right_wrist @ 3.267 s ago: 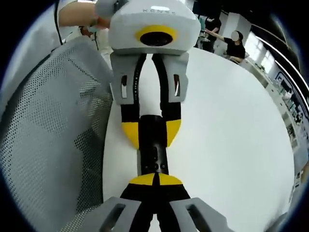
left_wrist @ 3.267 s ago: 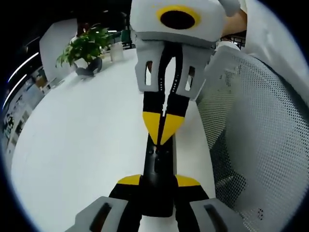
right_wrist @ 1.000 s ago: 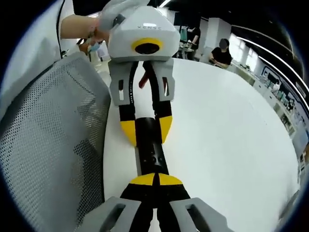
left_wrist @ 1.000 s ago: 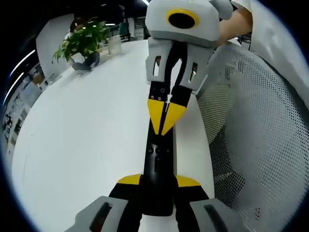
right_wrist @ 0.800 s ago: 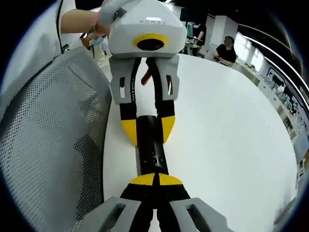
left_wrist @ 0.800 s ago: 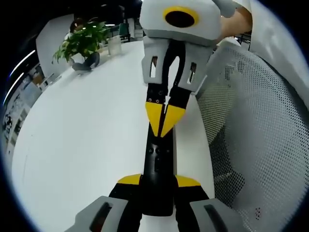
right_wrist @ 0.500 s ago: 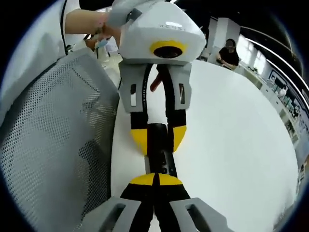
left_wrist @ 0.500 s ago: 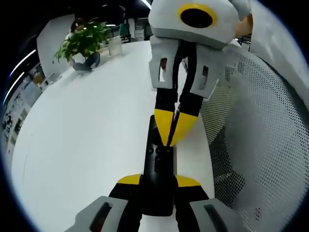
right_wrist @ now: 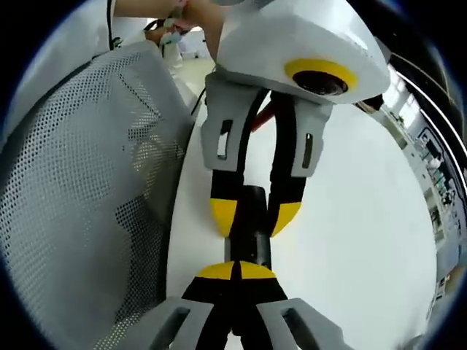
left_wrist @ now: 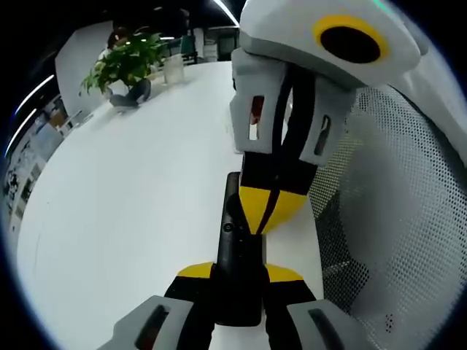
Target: Press the specified remote control buttons in sequence, fully releasing each button before pressing the next.
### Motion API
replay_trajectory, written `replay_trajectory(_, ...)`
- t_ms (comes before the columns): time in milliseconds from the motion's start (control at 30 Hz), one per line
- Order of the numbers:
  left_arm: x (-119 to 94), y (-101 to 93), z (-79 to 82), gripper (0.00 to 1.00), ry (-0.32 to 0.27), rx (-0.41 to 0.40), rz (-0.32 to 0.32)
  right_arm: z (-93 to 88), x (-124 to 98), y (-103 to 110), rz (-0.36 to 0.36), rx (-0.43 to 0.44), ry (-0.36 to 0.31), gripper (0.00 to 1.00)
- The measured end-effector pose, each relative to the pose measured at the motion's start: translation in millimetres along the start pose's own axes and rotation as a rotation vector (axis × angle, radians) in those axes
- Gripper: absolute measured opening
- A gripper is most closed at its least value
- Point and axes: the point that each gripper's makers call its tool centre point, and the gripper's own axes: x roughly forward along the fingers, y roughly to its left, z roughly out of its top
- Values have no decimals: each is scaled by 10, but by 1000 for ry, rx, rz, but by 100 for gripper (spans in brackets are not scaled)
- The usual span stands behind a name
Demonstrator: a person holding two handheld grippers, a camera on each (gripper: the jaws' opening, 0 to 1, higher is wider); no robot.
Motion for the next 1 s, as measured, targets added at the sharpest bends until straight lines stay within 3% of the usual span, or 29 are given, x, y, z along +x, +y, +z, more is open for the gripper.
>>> replay_trajectory(133,0,2,0,23,-2,0,0,-1,8,16,-47,-31,10,0)
replay_trajectory(367,-2,3,-1,23,-9,4,-1,7,-42,-32,-5,222,-76,0)
replay_trajectory(467,-2,5,-1,23,-15,0,-1,-58,-103,-155,-56,195,-50,0)
replay_trajectory(567,-2,4,2,23,-18,-1,1,-50,-133,-208,-63,211,-60,0)
replay_trajectory(733,-1,3,4,23,-17,0,0,-7,-52,-124,-2,194,-52,0)
replay_trajectory(800,-1,2,5,23,-17,1,2,-8,-45,-137,-17,156,-40,0)
replay_trajectory(1000,-1,1,6,23,-19,4,3,-6,-28,-143,-14,188,7,0)
